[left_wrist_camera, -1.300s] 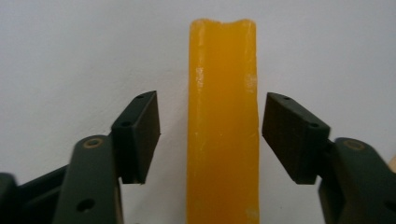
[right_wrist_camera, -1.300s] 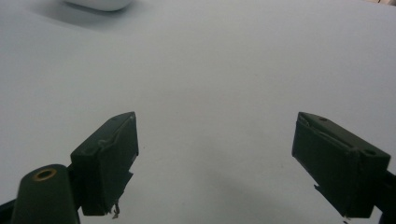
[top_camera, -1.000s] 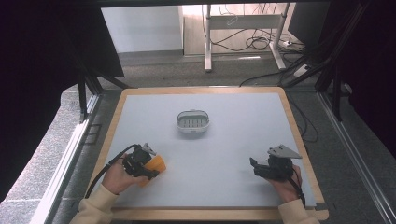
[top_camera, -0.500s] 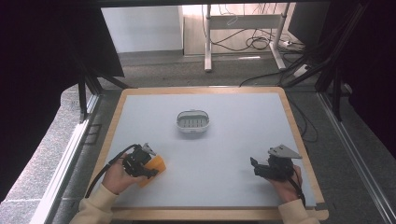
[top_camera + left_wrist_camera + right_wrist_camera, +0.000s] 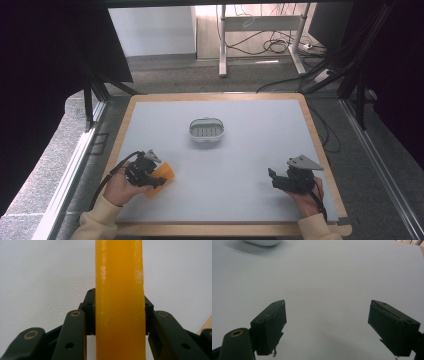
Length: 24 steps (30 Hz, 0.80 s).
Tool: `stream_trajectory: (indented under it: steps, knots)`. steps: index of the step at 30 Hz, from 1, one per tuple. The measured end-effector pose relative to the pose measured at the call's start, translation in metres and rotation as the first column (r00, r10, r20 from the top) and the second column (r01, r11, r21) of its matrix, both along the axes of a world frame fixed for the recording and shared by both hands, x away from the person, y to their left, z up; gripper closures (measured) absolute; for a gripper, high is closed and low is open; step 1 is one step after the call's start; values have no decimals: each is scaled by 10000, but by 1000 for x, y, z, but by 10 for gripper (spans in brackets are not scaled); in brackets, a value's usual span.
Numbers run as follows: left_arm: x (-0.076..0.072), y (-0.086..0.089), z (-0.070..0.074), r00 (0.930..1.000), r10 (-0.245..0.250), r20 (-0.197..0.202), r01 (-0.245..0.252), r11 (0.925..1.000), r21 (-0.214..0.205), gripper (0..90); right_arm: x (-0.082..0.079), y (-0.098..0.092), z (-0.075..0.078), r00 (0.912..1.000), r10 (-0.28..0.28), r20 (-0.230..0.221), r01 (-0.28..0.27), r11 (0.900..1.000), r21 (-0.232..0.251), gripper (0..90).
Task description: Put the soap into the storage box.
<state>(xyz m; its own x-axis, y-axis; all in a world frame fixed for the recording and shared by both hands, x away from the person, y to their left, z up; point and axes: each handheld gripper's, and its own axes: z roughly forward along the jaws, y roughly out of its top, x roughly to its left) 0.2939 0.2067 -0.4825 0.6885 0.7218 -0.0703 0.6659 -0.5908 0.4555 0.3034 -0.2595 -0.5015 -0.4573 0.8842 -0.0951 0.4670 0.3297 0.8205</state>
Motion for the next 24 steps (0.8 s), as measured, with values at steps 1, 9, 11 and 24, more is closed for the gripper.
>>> stream_trajectory:
  steps: [1, 9, 11, 24]
  knots:
    - [0, 0, 0, 10000, 0, 0, 0, 10000, 0, 623, 0, 0, 0, 10000, 0, 0, 0, 10000, 0, 154]
    - [0, 5, 5, 9992, 213, 331, -209, 9997, -142, 623, 0, -1, 0, 10000, -64, -21, 64, 10000, 10, 154]
    - [0, 6, 6, 9994, 218, 280, -213, 9997, -150, 623, 0, -1, 0, 10000, -50, -28, 50, 10000, -7, 154]
    - [-2, 9, 10, 9982, 284, 531, -274, 9994, -198, 623, 0, -2, 0, 9999, -101, -10, 101, 9999, 4, 155]
